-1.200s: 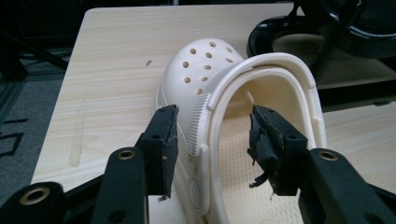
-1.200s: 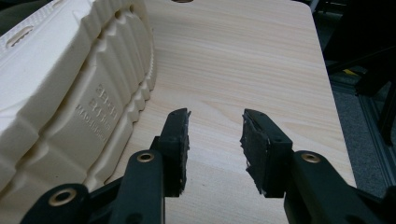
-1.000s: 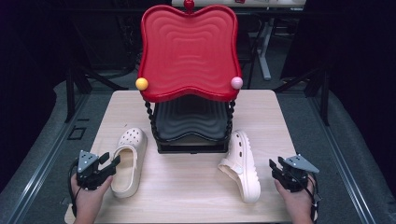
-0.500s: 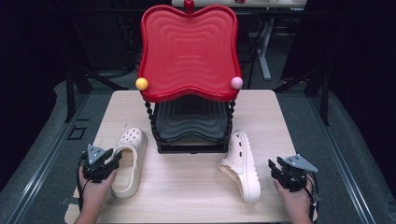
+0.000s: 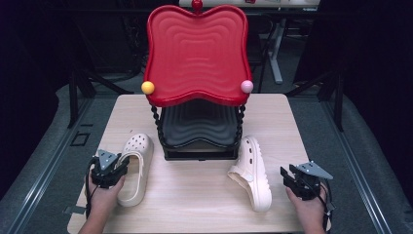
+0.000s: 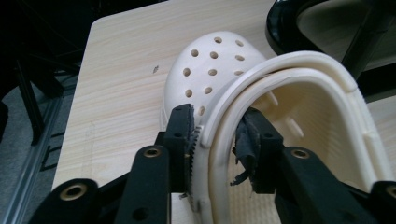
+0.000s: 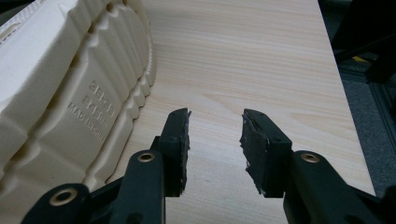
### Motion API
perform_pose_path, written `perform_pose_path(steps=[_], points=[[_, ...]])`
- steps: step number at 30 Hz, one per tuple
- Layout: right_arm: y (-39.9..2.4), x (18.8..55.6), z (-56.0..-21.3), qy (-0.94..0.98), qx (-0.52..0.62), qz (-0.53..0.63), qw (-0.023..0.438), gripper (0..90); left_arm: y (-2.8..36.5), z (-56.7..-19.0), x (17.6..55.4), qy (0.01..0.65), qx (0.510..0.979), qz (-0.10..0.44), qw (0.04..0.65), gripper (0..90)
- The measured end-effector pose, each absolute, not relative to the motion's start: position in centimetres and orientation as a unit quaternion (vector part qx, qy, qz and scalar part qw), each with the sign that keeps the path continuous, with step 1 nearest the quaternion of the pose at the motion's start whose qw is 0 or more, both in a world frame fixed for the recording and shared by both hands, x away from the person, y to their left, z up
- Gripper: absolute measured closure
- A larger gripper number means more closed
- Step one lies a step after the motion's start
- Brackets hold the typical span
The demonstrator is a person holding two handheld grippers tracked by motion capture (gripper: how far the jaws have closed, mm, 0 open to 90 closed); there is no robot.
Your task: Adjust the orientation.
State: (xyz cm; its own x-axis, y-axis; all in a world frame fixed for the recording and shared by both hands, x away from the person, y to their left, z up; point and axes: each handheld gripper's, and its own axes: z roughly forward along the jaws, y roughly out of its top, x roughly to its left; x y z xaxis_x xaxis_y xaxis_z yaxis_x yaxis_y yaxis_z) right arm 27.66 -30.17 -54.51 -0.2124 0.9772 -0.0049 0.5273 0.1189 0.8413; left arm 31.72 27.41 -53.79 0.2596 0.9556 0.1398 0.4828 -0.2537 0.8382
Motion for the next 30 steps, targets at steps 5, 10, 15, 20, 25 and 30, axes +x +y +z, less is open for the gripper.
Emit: perform_pose_path(steps=[5,10,15,20,25,30], points=[[-30.1,27.7,-54.6,0.684,0.551,0.372,0.3,61.3,27.6,-53.7,31.8,0.503,0.715,0.335,0.353,70.7],[-30.3,27.7,-54.6,0.681,0.555,0.374,0.298,61.3,27.4,-53.5,31.4,0.491,0.727,0.329,0.35,73.8],[-30.6,27.6,-54.5,0.677,0.558,0.377,0.298,61.2,27.3,-53.4,31.0,0.479,0.736,0.322,0.353,74.9],[-30.8,27.5,-54.4,0.676,0.559,0.374,0.299,61.2,27.3,-53.3,30.2,0.475,0.739,0.306,0.366,75.2],[-30.8,27.5,-54.4,0.671,0.559,0.382,0.301,61.2,27.0,-53.1,29.6,0.464,0.744,0.304,0.372,75.2],[-30.9,27.4,-54.2,0.675,0.558,0.378,0.301,61.2,26.3,-53.2,29.3,0.454,0.756,0.296,0.367,75.1]])
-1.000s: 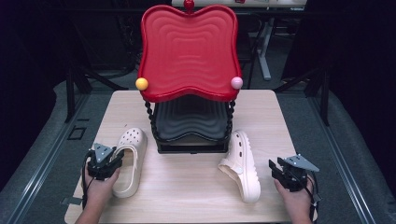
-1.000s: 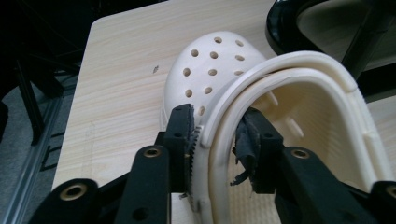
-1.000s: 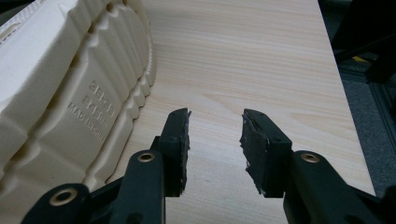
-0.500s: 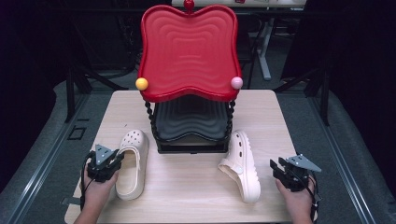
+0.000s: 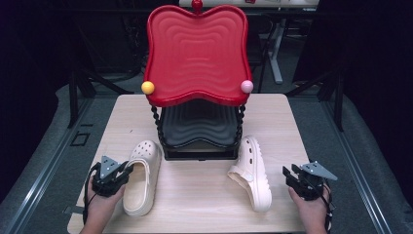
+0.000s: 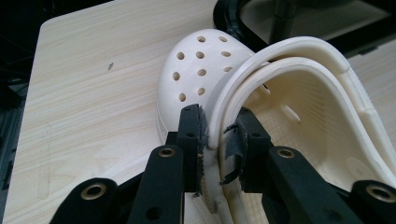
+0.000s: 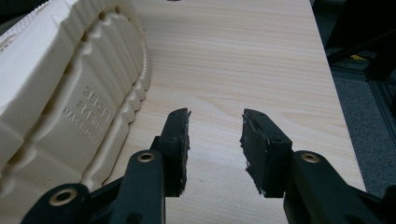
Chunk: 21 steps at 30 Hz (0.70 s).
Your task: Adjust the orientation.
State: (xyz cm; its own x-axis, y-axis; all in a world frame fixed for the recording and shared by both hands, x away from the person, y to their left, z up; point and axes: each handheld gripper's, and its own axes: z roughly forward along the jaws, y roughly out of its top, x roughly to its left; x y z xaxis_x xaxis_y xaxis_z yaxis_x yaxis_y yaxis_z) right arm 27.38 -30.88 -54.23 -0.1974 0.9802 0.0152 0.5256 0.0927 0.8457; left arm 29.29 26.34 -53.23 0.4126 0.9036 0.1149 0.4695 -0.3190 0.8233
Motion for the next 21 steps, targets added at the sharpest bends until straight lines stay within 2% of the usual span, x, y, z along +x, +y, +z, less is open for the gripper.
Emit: perform_pose_path(steps=[12,15,16,21], points=[[-30.87,27.28,-54.16,0.674,0.558,0.381,0.299,61.1,25.52,-53.23,28.87,0.447,0.763,0.289,0.368,74.4],[-30.8,27.28,-54.17,0.674,0.557,0.382,0.3,61.0,25.66,-53.31,28.87,0.451,0.758,0.281,0.379,71.8],[-30.68,27.25,-54.13,0.672,0.557,0.383,0.301,60.7,25.68,-53.26,28.79,0.453,0.753,0.275,0.389,68.0],[-30.53,27.11,-53.93,0.675,0.554,0.381,0.304,60.2,25.32,-52.87,28.31,0.441,0.758,0.294,0.381,64.1]])
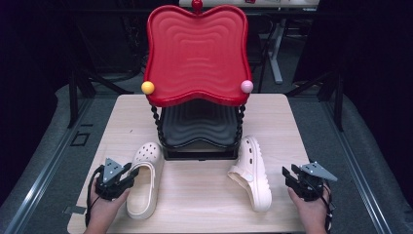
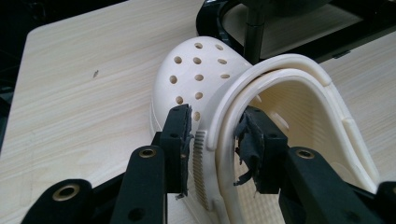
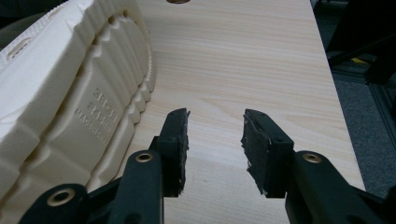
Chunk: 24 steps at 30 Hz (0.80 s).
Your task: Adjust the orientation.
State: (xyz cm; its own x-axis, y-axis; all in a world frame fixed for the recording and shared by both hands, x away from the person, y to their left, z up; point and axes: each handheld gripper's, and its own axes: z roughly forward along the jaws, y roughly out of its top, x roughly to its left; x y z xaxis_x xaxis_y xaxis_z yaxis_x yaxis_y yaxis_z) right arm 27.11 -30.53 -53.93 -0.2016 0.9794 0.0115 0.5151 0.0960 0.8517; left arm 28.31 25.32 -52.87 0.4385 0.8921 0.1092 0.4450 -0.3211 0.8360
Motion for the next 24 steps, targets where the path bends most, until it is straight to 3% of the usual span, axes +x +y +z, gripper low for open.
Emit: perform_pose_path(steps=[11,14,17,24], points=[[-29.9,26.5,-53.1,0.675,0.54,0.391,0.317,60.5,25.9,-51.9,27.3,0.448,0.733,0.303,0.413,63.3],[-28.8,25.9,-52.1,0.681,0.517,0.401,0.328,74.1,26.2,-52.0,27.4,0.458,0.728,0.293,0.417,63.4],[-27.8,25.5,-51.5,0.693,0.496,0.415,0.318,80.7,26.4,-52.1,27.5,0.464,0.723,0.288,0.422,63.4],[-25.3,25.0,-50.8,0.712,0.457,0.433,0.311,84.1,26.5,-52.2,27.6,0.466,0.721,0.285,0.427,63.5]])
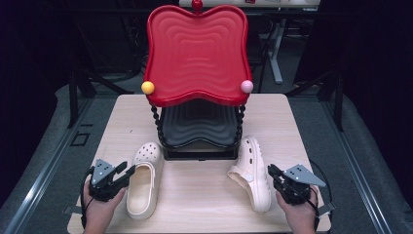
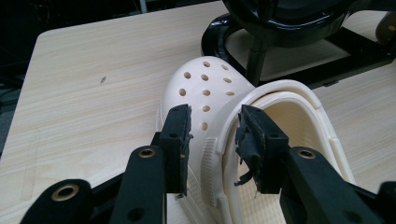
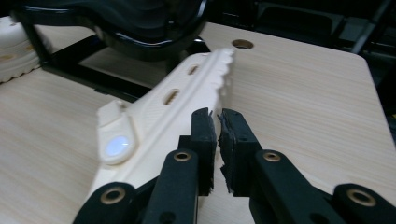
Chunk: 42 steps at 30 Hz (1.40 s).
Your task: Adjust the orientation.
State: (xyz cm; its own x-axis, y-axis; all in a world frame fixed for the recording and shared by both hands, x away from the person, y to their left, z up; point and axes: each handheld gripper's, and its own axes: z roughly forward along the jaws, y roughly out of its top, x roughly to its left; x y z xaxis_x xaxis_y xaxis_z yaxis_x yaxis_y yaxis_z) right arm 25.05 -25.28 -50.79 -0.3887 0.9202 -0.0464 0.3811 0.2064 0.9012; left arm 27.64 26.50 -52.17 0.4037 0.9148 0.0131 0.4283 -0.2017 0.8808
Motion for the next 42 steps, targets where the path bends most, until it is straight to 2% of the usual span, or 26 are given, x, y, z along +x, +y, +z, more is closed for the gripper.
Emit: perform_pose_path(steps=[10,13,16,21,25,34,39,42], points=[[-23.2,25.6,-51.3,0.748,0.424,0.409,0.306,86.0,26.6,-52.2,27.6,0.469,0.716,0.281,0.434,62.9],[-23.1,25.6,-51.4,0.747,0.422,0.413,0.305,82.4,26.7,-52.1,27.6,0.466,0.716,0.28,0.439,61.4],[-23.0,25.6,-51.3,0.745,0.425,0.416,0.302,82.7,26.7,-52.1,27.6,0.466,0.714,0.28,0.441,61.1],[-22.0,25.8,-51.4,0.76,0.411,0.408,0.296,90.0,26.5,-52.0,27.6,0.466,0.713,0.281,0.442,60.5],[-22.0,25.9,-51.4,0.762,0.408,0.406,0.297,90.0,26.7,-51.9,27.5,0.467,0.71,0.284,0.445,60.2],[-23.4,25.7,-51.2,0.749,0.428,0.405,0.303,90.0,27.1,-51.8,27.4,0.472,0.702,0.289,0.448,58.6],[-25.5,25.7,-51.1,0.725,0.464,0.403,0.311,90.0,27.3,-51.8,27.5,0.475,0.698,0.29,0.45,58.5],[-27.8,26.1,-51.4,0.707,0.498,0.406,0.296,90.0,27.3,-51.9,27.6,0.478,0.7,0.287,0.447,58.3]])
